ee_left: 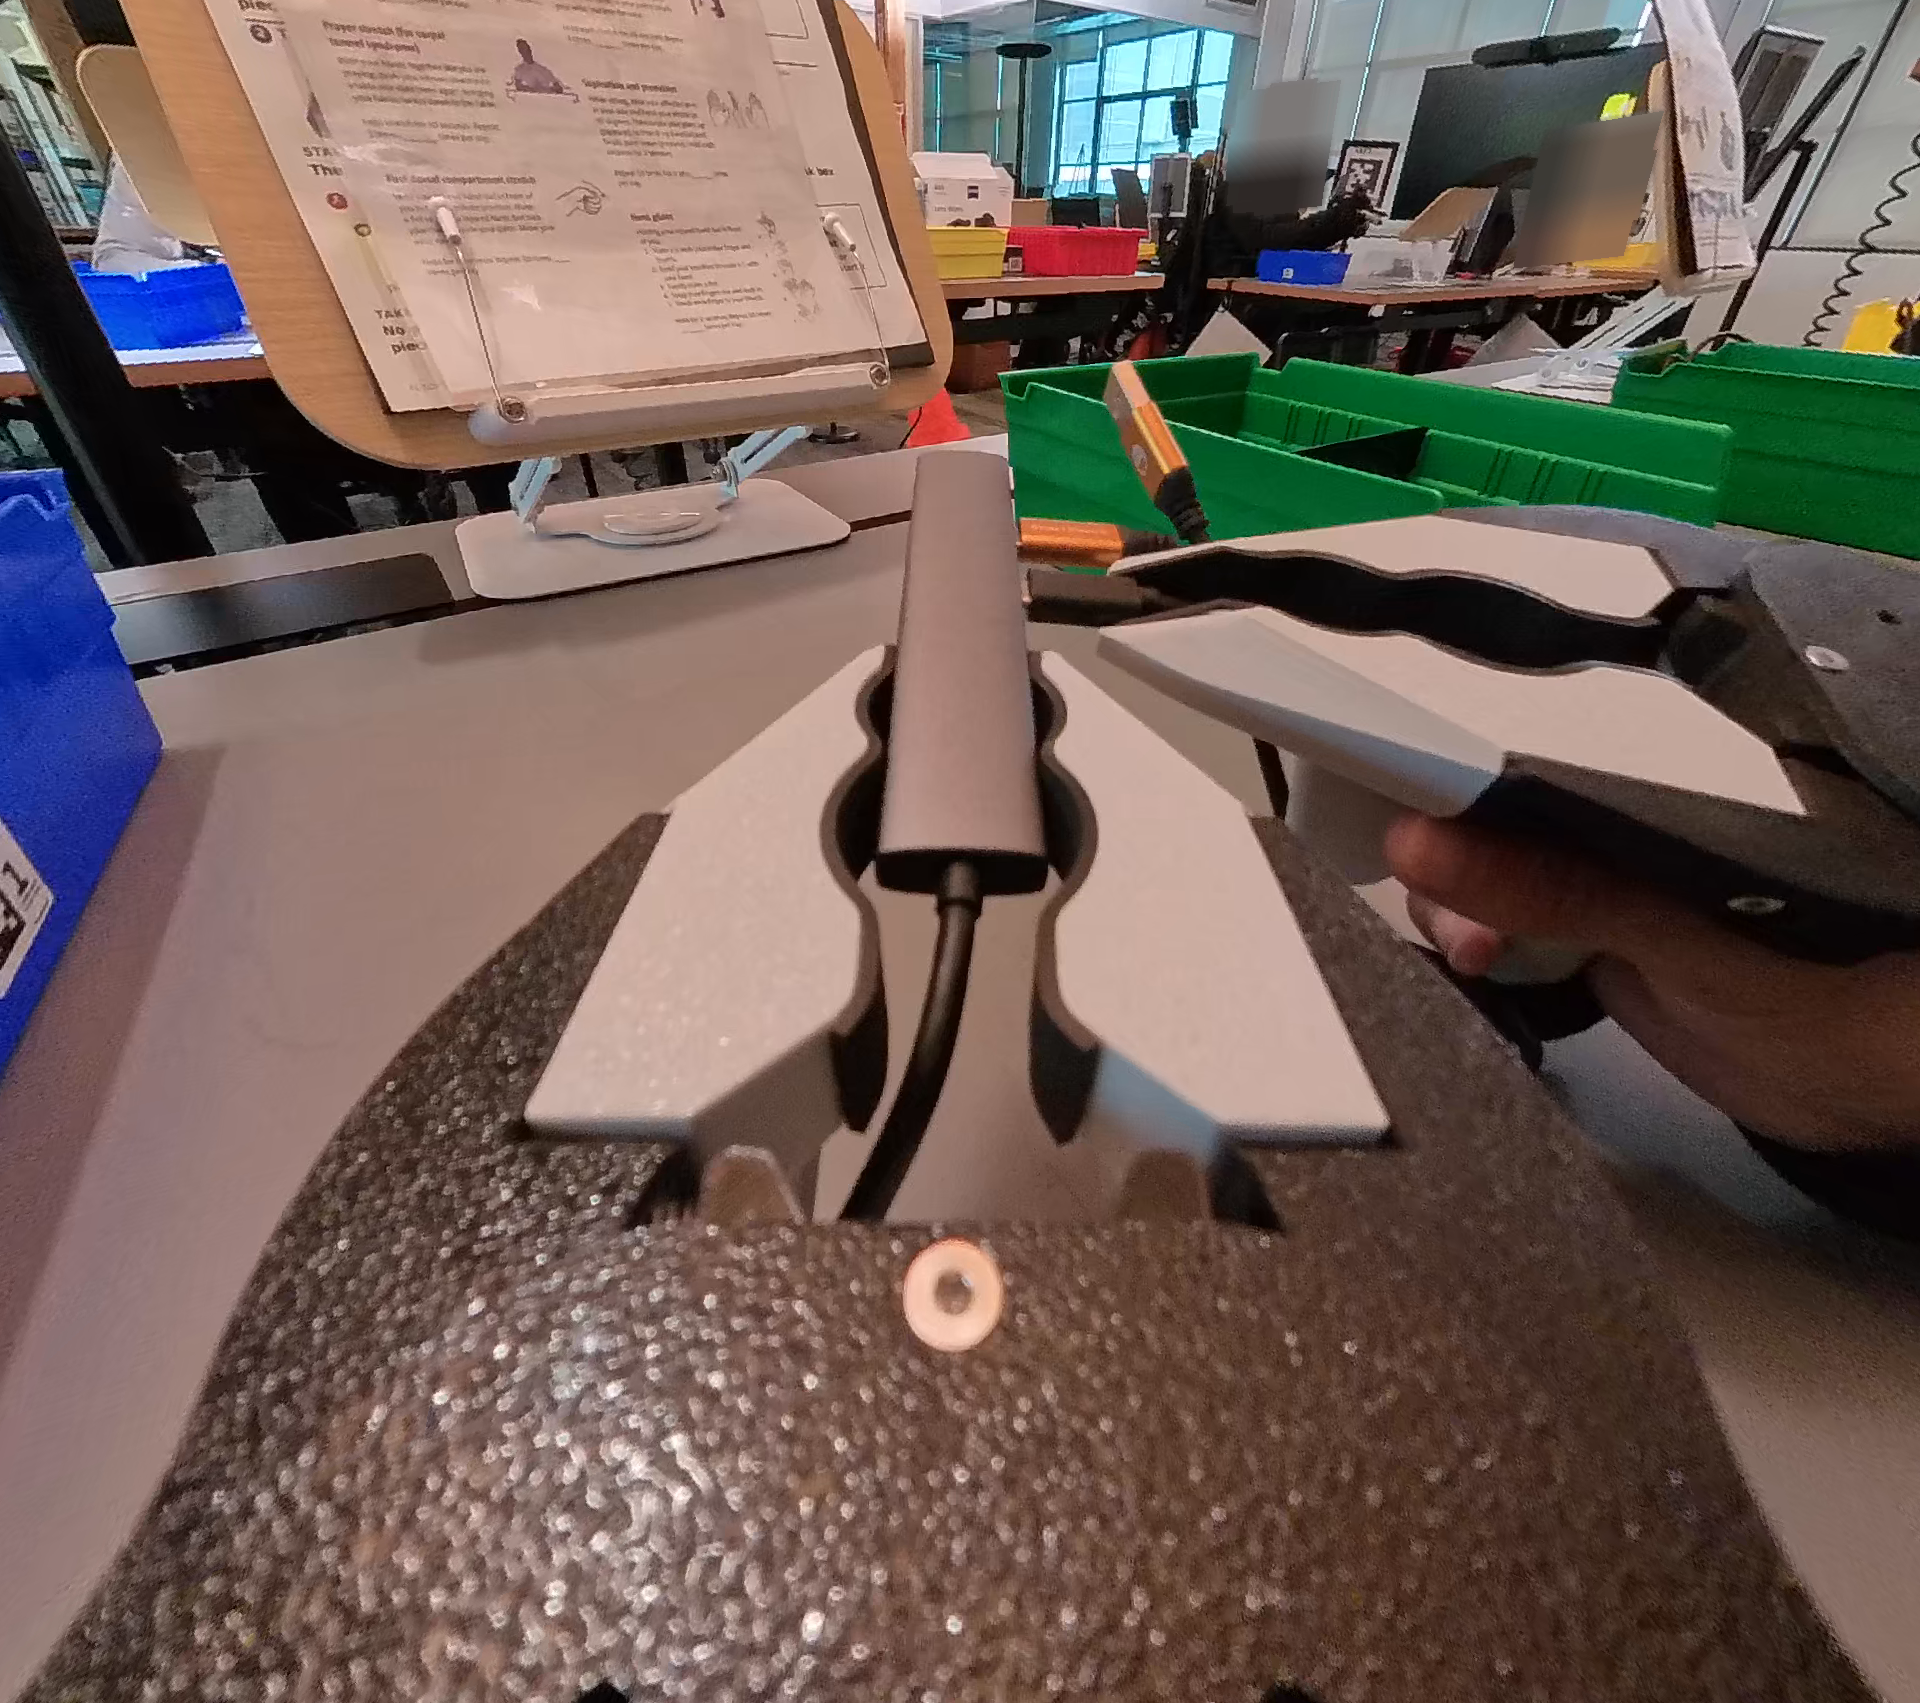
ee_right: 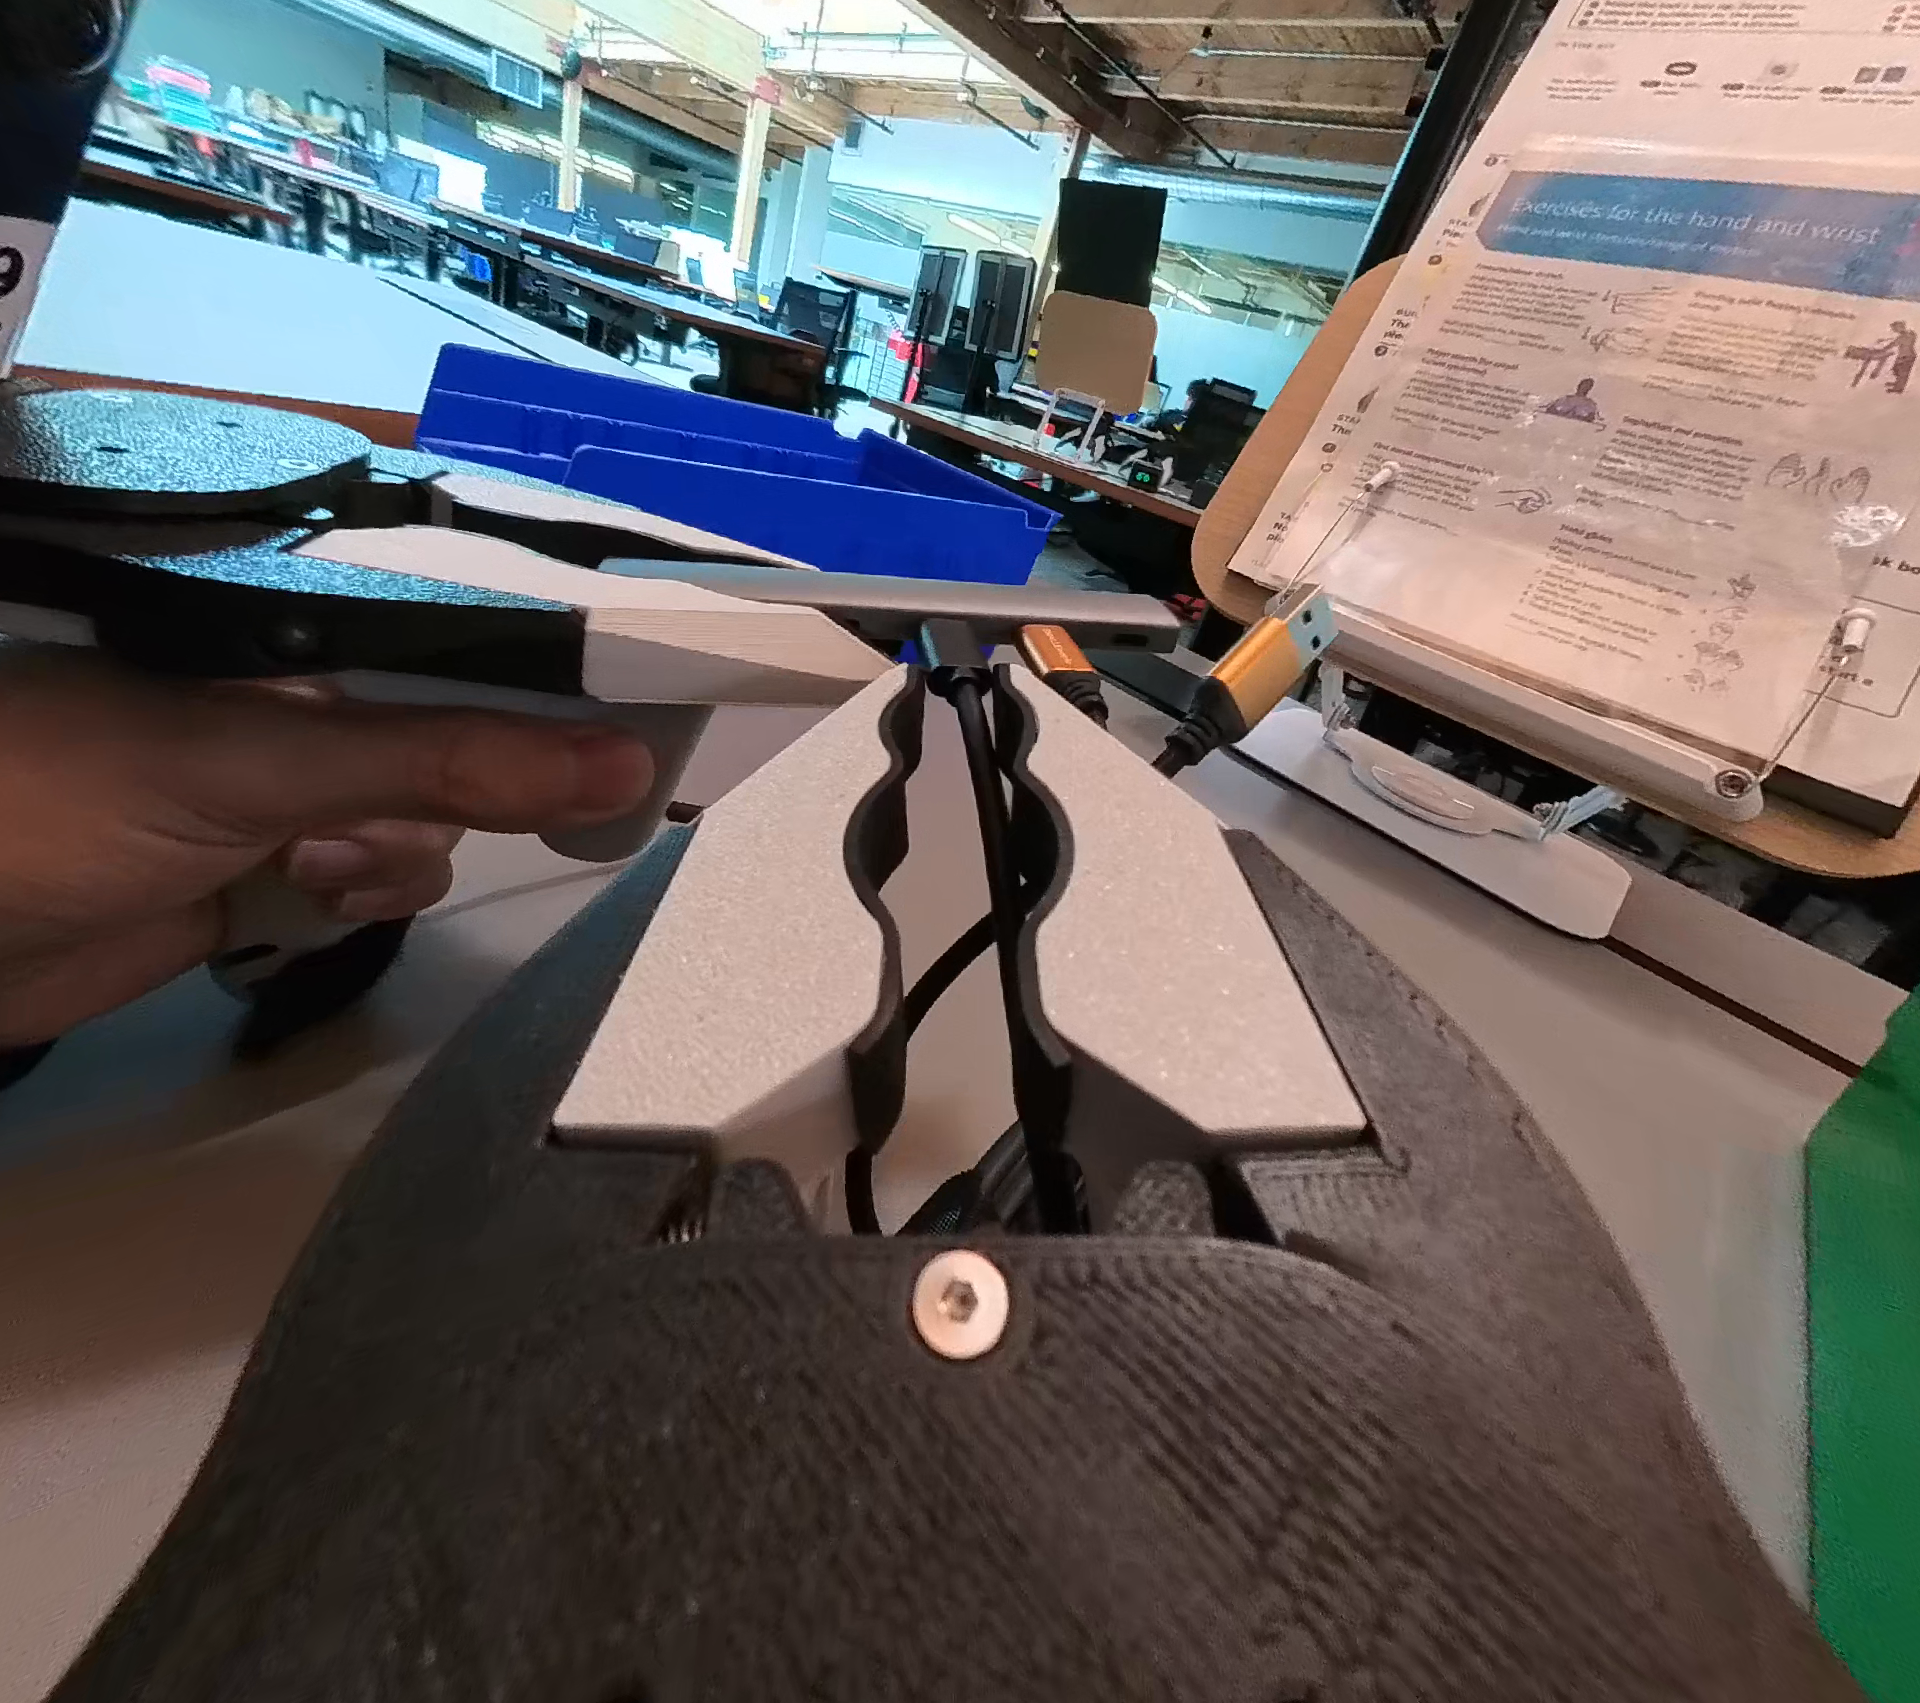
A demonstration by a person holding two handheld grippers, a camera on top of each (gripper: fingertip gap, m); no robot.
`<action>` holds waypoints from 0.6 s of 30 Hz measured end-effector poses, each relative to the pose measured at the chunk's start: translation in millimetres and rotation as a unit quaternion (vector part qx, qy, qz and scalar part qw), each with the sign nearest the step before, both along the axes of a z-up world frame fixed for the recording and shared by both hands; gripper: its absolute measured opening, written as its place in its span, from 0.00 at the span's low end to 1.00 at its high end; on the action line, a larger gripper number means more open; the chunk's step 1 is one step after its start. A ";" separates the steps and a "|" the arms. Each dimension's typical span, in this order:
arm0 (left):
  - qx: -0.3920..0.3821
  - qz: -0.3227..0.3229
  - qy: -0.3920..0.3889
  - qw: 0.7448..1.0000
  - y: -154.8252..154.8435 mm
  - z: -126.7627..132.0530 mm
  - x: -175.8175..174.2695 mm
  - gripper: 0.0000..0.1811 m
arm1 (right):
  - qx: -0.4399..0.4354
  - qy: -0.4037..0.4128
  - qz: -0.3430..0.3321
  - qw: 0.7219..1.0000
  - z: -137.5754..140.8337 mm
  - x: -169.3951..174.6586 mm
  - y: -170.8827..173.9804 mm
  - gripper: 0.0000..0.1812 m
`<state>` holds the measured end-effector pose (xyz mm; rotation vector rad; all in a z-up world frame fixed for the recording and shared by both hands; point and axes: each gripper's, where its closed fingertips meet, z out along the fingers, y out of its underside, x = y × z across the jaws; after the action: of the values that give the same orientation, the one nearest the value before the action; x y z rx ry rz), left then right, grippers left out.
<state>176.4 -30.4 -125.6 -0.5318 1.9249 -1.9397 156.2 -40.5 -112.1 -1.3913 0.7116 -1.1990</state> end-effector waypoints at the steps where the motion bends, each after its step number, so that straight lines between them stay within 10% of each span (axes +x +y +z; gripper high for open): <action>1: 0.001 -0.001 0.000 1.000 -0.5 -0.3 -0.3 0.12 | 0.004 0.001 0.002 1.000 0.1 -0.2 -0.5 0.06; 18: 0.037 0.008 -0.003 0.999 0.9 -7.8 4.2 0.12 | 0.046 0.105 0.023 0.993 -13.4 3.1 0.6 0.06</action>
<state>180.7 -29.5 -133.4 -0.5187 1.9745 -1.8488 159.4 -39.9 -125.5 -1.4614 0.8655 -0.9803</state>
